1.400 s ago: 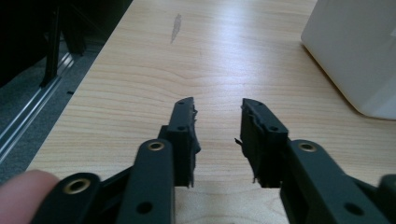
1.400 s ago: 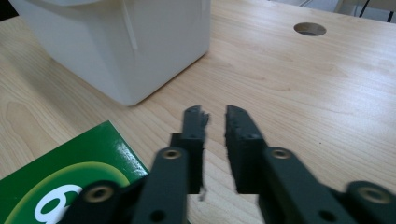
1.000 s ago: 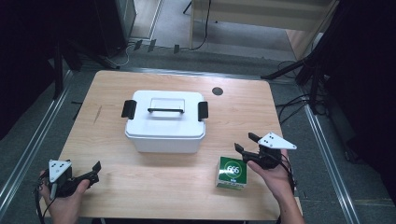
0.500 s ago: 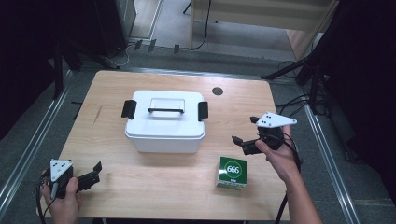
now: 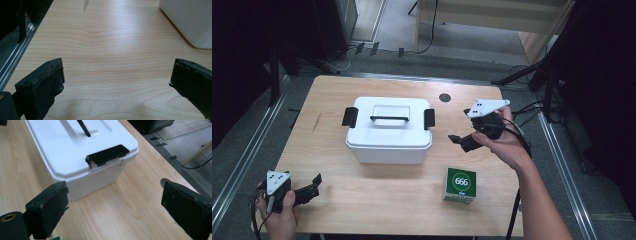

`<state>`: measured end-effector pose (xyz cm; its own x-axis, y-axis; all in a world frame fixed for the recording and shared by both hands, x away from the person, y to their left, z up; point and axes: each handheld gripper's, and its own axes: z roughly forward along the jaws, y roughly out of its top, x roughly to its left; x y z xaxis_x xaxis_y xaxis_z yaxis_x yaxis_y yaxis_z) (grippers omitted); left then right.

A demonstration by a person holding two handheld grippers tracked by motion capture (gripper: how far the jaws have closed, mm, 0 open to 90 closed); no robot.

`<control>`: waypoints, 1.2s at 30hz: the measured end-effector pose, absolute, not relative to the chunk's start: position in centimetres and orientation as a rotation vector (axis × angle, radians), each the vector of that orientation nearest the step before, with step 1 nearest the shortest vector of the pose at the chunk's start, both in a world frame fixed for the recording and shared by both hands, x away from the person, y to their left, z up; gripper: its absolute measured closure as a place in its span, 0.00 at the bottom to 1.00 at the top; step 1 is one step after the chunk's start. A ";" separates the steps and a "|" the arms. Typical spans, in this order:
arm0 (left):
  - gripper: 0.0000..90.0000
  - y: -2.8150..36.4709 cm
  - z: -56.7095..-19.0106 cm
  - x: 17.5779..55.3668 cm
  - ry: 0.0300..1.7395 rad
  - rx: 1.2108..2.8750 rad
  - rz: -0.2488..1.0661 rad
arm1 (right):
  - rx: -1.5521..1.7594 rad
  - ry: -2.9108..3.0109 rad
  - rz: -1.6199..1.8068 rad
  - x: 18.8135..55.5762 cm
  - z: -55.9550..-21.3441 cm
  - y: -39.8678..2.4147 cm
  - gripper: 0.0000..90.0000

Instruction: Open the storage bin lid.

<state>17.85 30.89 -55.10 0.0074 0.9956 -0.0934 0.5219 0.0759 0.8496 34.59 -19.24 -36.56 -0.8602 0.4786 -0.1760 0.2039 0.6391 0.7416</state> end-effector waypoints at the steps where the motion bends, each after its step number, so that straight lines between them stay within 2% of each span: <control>1: 0.00 30.9 -55.1 17.9 1.611 1.540 0.808 | 0.525 2.511 1.056 34.8 -36.3 -18.9 0.09; 5: 0.00 30.8 -55.1 17.8 1.610 1.541 0.809 | 0.457 2.535 0.992 35.5 -35.1 -17.1 0.14; 18: 0.00 30.9 -55.1 17.8 1.601 1.530 0.801 | 0.320 2.633 0.882 37.2 -33.3 -12.9 0.19; 22: 0.00 31.0 -55.1 17.8 1.599 1.525 0.793 | 0.281 2.694 0.805 38.1 -32.6 -11.6 0.25; 26: 0.00 31.0 -55.1 17.8 1.597 1.526 0.790 | 0.255 2.758 0.740 38.5 -32.2 -10.6 0.26; 29: 0.00 30.9 -55.1 17.8 1.591 1.530 0.788 | 0.242 2.809 0.691 38.9 -31.6 -9.3 0.31; 33: 0.00 31.0 -55.1 17.8 1.589 1.528 0.785 | 0.237 2.836 0.626 39.4 -31.7 -7.8 0.38; 36: 0.00 30.9 -55.1 17.9 1.589 1.528 0.784 | 0.220 2.829 0.588 39.5 -31.9 -6.9 0.39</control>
